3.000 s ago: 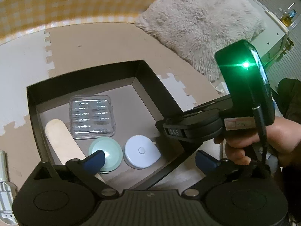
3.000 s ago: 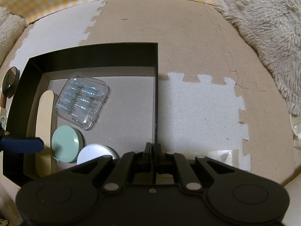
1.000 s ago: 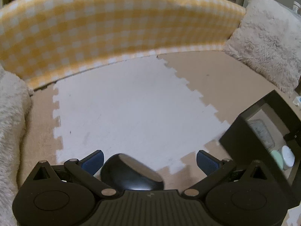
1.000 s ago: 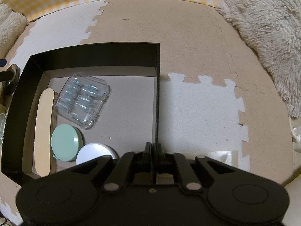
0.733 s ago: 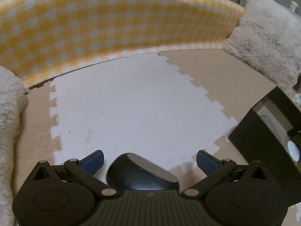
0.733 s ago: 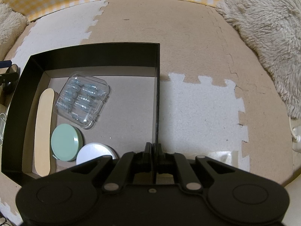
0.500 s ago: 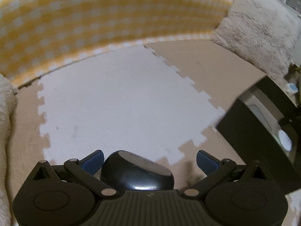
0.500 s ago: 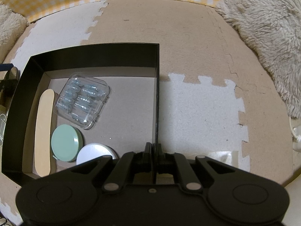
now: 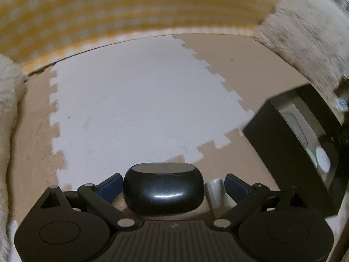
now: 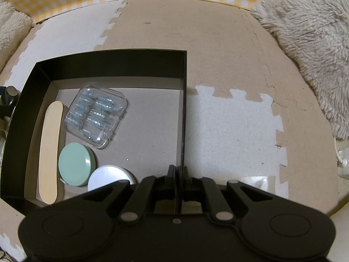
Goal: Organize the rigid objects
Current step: 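Carry the black oval case with the left tool into the tray and release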
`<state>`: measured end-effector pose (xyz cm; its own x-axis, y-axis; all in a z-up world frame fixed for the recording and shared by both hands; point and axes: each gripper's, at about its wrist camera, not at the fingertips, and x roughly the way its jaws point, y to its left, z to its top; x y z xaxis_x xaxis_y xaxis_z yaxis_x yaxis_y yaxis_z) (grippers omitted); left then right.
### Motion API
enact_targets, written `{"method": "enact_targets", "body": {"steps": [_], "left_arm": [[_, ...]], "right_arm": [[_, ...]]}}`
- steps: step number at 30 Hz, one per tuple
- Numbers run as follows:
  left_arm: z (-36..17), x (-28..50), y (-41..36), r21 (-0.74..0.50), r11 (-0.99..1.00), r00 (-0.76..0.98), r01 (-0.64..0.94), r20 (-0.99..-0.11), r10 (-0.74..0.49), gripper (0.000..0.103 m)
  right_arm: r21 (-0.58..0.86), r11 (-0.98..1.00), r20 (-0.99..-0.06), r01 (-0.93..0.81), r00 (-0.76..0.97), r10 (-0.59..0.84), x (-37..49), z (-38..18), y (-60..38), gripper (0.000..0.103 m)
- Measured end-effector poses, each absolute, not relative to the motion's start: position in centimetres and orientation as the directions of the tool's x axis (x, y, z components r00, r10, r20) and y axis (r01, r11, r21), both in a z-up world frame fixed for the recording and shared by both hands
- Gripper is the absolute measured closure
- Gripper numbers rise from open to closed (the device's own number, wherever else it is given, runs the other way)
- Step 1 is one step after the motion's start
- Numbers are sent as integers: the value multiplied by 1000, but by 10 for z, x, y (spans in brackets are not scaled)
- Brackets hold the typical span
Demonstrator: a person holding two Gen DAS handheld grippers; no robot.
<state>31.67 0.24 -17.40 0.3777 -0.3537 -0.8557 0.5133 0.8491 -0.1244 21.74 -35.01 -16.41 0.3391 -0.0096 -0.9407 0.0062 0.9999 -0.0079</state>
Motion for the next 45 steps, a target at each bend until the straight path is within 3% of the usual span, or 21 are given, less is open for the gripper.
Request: {"method": "enact_targets", "body": {"steps": [8, 28, 37, 45], "left_arm": [[-174, 320, 5, -92, 873, 412, 479, -855, -316, 22], [-172, 322, 4, -101, 914, 423, 393, -862, -277, 22], [-130, 316, -10, -282, 904, 499, 322, -761, -415, 22], [-95, 288, -64, -392, 832, 473, 393, -689, -549, 22]], "right_arm": [[-9, 1000, -941, 7, 339, -11, 217, -164, -350, 96], [-10, 1000, -941, 6, 338, -12, 217, -164, -350, 96], [-6, 1000, -942, 9, 335, -9, 217, -165, -351, 96], [-8, 1000, -943, 8, 334, -10, 217, -165, -351, 96]]}}
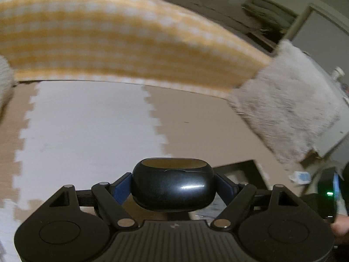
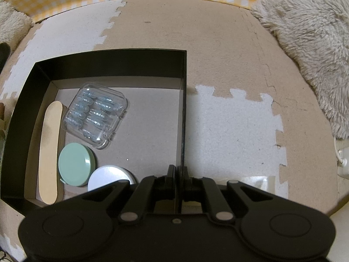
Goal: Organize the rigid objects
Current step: 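Carry the black oval case with the left tool into the tray and release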
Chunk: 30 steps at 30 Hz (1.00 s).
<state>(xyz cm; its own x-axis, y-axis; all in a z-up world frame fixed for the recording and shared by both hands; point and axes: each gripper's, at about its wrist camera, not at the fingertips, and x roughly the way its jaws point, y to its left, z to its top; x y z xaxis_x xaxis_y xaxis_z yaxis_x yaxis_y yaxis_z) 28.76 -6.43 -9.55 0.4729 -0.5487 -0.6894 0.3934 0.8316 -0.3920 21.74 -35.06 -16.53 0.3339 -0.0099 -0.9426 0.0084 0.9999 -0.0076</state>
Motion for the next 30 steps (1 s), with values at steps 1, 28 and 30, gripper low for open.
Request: {"method": "enact_targets", "body": {"steps": [1, 28, 30], "left_arm": [[-94, 283, -72, -405, 820, 464, 405, -682, -566, 22], [-163, 287, -216, -577, 734, 321, 358, -662, -677, 22], [-169, 290, -218, -578, 739, 326, 346, -665, -672, 22]], "right_arm": [[-8, 1000, -943, 8, 334, -10, 217, -165, -351, 96], [-5, 1000, -939, -2, 343, -3, 215, -164, -349, 96], [0, 1000, -939, -1, 344, 0, 214, -164, -350, 96]]}}
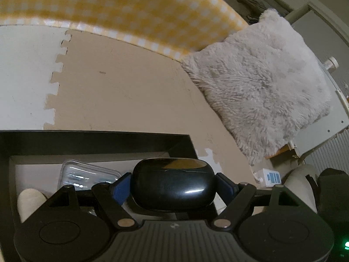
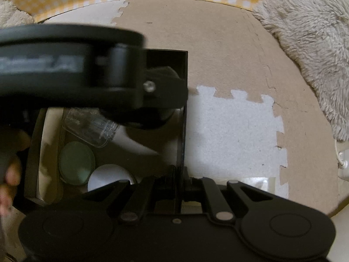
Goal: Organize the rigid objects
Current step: 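Carry the black oval case with the left tool into the tray and release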
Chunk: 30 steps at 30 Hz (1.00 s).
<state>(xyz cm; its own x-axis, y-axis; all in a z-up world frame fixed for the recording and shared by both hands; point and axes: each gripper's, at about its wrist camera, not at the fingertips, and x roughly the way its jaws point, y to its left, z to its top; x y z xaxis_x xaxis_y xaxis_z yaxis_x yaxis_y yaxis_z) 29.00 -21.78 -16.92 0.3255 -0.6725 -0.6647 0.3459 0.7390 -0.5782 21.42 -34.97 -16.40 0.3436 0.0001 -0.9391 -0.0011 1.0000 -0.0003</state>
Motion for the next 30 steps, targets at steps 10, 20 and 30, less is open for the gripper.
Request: {"method": "enact_targets", "body": {"steps": [10, 20, 30], "left_arm": [[-172, 294, -221, -509, 796, 401, 329, -688, -605, 11], [-167, 292, -214, -515, 797, 366, 315, -709, -603, 1], [-151, 279, -211, -455, 806, 344, 379, -740, -579, 1]], "right_arm": [[7, 1000, -938, -1, 345, 7, 214, -163, -351, 96], [8, 1000, -938, -1, 346, 8, 214, -163, -352, 96], [9, 1000, -938, 0, 346, 9, 213, -163, -353, 96]]}}
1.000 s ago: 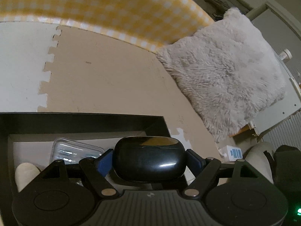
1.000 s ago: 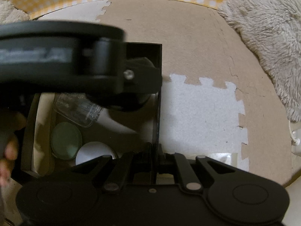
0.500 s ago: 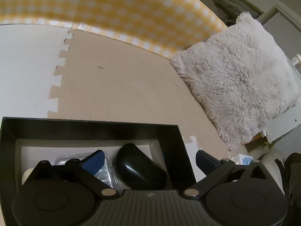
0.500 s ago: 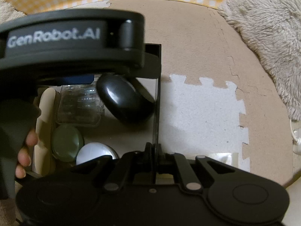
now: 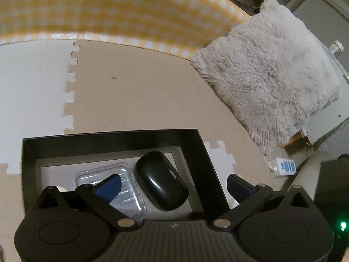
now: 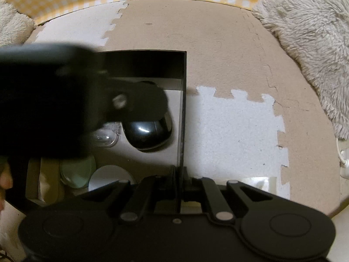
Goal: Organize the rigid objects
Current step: 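Carry the black oval case with the left tool into the tray and release, then move the left tool back to the items and grasp the white plastic holder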
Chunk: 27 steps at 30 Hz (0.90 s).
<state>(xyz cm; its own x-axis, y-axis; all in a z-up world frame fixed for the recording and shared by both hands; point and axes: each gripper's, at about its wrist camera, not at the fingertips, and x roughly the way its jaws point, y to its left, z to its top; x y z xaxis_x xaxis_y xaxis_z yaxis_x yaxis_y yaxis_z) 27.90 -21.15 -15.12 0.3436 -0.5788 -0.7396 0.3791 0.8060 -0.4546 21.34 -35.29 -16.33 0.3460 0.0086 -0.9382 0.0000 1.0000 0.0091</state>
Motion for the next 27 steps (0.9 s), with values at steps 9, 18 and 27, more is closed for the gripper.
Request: {"method": "enact_targets", "body": {"steps": [9, 18, 27], "left_arm": [[-133, 272, -187, -387, 832, 371, 399, -761, -532, 1], [-114, 260, -158, -340, 833, 379, 436, -770, -512, 0], [-97, 246, -127, -296, 835, 397, 464, -773, -495, 0]], "right_arm": [[7, 1000, -938, -4, 346, 8, 214, -163, -353, 96], [3, 1000, -938, -6, 346, 5, 214, -163, -353, 96], [-4, 1000, -938, -9, 346, -1, 212, -163, -354, 96]]}}
